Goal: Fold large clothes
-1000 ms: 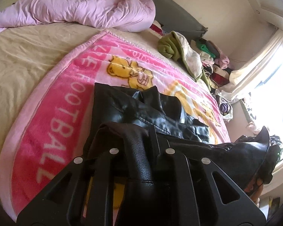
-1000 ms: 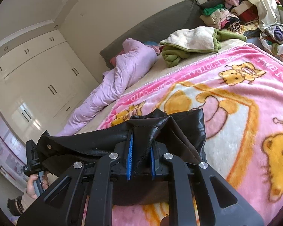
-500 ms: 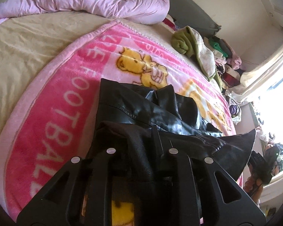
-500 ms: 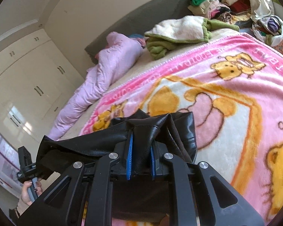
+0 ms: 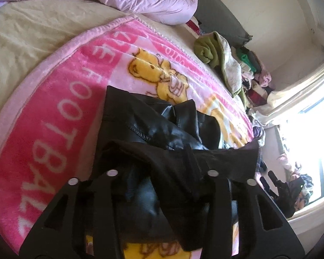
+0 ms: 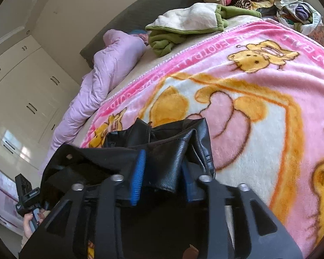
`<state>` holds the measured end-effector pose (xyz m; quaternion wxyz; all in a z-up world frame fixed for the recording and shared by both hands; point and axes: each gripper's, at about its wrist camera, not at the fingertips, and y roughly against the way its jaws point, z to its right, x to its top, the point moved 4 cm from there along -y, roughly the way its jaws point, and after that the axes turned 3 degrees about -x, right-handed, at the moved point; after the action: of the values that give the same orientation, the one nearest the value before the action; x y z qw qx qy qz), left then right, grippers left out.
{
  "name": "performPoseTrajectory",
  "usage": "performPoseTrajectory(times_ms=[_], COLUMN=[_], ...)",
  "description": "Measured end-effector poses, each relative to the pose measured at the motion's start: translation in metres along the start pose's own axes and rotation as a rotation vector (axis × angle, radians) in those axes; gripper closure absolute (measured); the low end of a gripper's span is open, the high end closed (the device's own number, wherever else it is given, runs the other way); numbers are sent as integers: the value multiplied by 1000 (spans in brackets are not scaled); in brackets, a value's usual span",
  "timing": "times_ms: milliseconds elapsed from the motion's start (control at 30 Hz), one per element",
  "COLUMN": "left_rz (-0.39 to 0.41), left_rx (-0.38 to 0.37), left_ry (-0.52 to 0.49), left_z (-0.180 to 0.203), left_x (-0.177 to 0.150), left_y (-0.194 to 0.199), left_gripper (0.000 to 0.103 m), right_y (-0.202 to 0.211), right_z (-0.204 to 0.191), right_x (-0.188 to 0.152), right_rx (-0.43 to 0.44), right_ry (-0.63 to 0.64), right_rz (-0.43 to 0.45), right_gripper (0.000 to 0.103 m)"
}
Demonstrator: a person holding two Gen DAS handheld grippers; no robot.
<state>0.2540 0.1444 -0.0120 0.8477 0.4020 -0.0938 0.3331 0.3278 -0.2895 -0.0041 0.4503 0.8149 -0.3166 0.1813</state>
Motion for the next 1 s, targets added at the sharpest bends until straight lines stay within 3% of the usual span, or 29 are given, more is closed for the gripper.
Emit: performPoseTrajectory(times_ms=[33, 167, 300, 433, 600, 733, 833, 867, 900, 933, 1000], left_rz=[3, 37, 109, 177, 132, 49, 32, 30, 29, 28, 38], left_rx=[-12, -63, -59, 45, 238, 292, 316, 326, 349, 374, 343], left_ry=[7, 29, 20, -60, -219, -311, -386, -410, -431, -444, -433], left_z=[0, 4, 7, 7, 2, 0, 5, 7, 8, 8, 9], left_x=[0, 2, 9, 15, 14, 11, 10, 10, 11, 10, 11], left_y=[1, 8, 24, 38, 13, -22, -40, -45, -50, -53, -50], left_gripper=[63, 53, 45, 43, 43, 43, 44, 57, 68, 87, 98], right_y=[3, 13, 15, 3, -24, -50, -67, -71, -73, -74, -71], right_z=[1, 3, 6, 4, -4, -10, -6, -3, -1, -1, 2], right_x=[2, 7, 7, 5, 3, 5, 9, 10, 12, 13, 15], right_rx=[2, -21, -76, -160, -247, -318, -364, -364, -353, -341, -332], right_ry=[-5, 18, 78, 174, 295, 399, 421, 416, 405, 398, 375], right_rz=[20, 57, 65, 50, 18, 0, -17, -18, -18, -16, 1], right_gripper=[38, 36, 36, 36, 36, 37, 38, 42, 61, 71, 80])
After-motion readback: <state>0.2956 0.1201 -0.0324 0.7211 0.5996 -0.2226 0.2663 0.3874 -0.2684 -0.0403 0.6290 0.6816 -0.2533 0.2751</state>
